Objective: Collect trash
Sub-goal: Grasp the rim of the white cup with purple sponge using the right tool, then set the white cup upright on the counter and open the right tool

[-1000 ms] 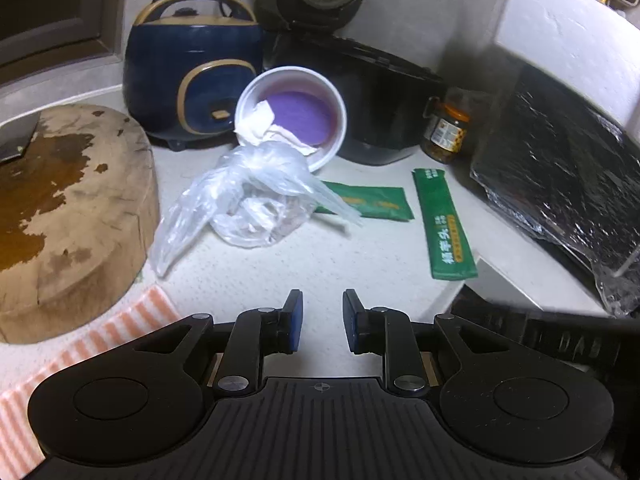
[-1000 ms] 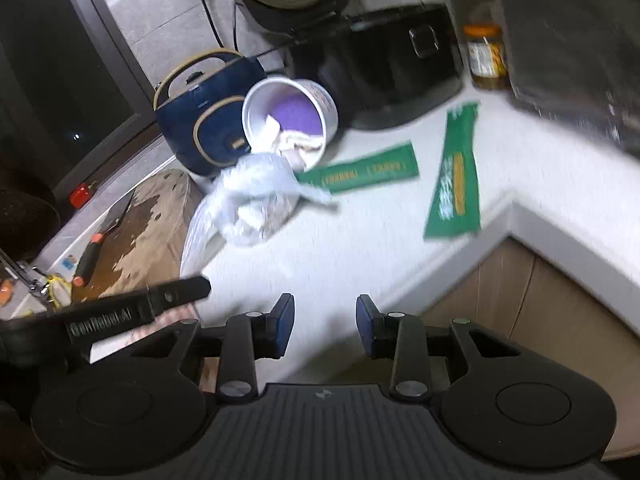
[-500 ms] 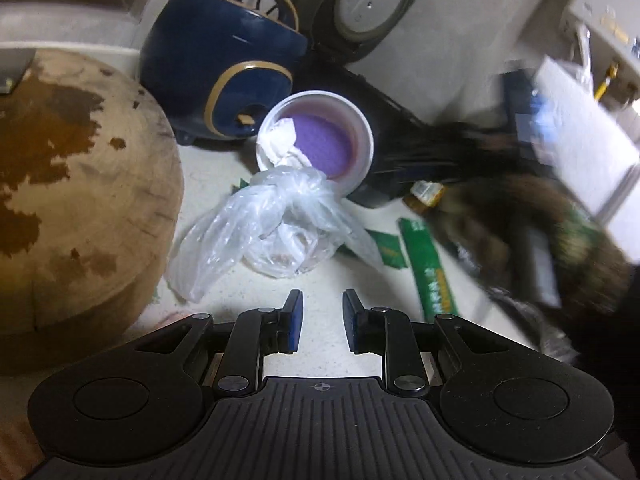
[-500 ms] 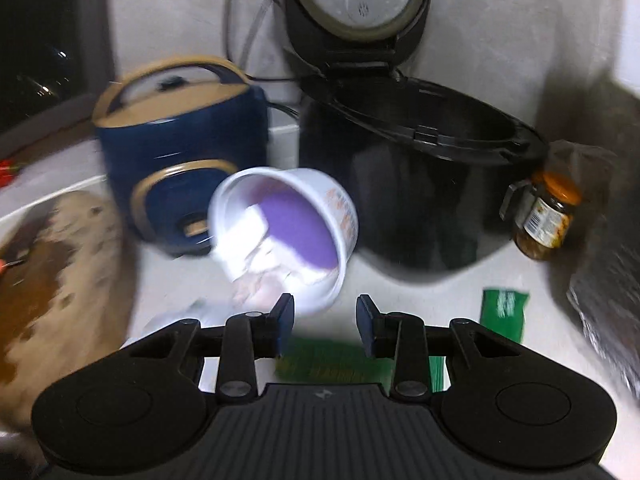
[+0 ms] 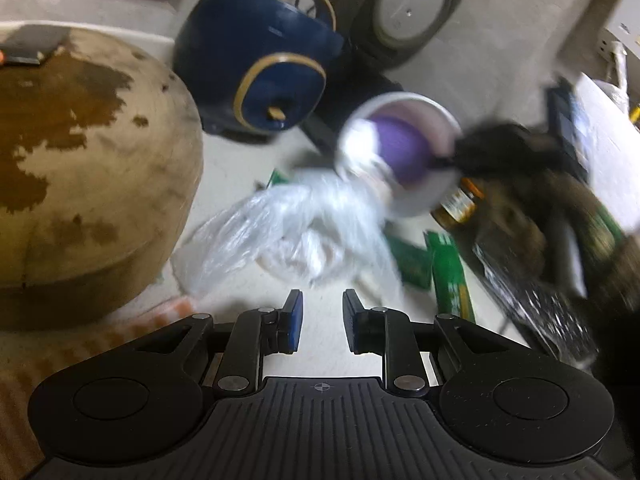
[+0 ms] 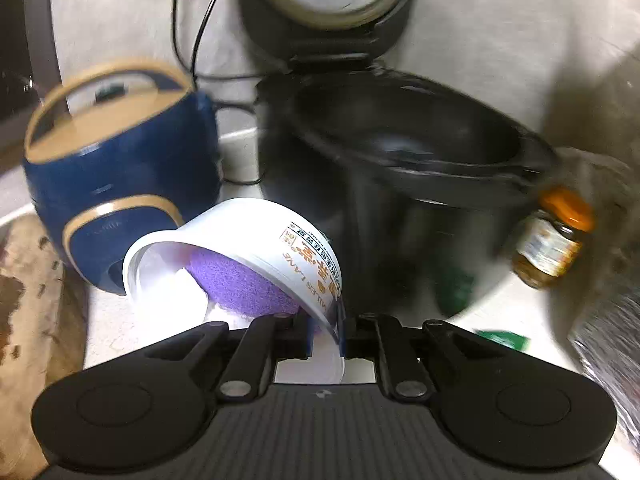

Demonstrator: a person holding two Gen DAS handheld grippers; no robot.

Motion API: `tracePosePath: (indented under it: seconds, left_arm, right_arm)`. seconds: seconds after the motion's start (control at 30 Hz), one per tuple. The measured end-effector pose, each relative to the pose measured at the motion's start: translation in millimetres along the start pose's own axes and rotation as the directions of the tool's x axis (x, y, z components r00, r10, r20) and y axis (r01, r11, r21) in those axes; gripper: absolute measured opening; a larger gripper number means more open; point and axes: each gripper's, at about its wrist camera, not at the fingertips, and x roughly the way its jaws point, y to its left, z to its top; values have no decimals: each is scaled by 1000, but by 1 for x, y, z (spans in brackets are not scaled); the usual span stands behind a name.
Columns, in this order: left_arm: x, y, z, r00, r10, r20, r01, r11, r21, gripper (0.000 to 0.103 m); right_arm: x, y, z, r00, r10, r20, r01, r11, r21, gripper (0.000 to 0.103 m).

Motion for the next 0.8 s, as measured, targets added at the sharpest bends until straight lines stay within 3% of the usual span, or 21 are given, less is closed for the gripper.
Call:
tracePosePath:
  seconds: [0.13, 0.33, 0.53, 0.7, 0.8]
  left_arm:
    - [17, -36, -1, 1000, 1, 8, -2, 997, 74, 25]
    - [54, -75, -9, 998, -16, -68, 26, 988, 150, 25]
    - [65, -81, -11, 997, -29, -73, 37, 992, 119, 25]
    - [74, -84, -3, 997, -27, -79, 36, 993, 112, 25]
    - [79, -84, 2, 997, -28, -75, 36, 994, 105, 25]
  right_arm:
    - [-35, -30, -19, 997, -11, 71, 13, 1000, -20, 7]
    - [-25, -67, -34, 1000, -24, 19, 22, 994, 106, 11]
    - [-44, -81, -57, 999, 35, -22, -34, 997, 62, 10]
    - [-52, -84, -62, 998, 65, 27, -65, 998, -1, 13]
    - [-57, -85, -63, 998, 40, 56, -38, 999, -36, 21]
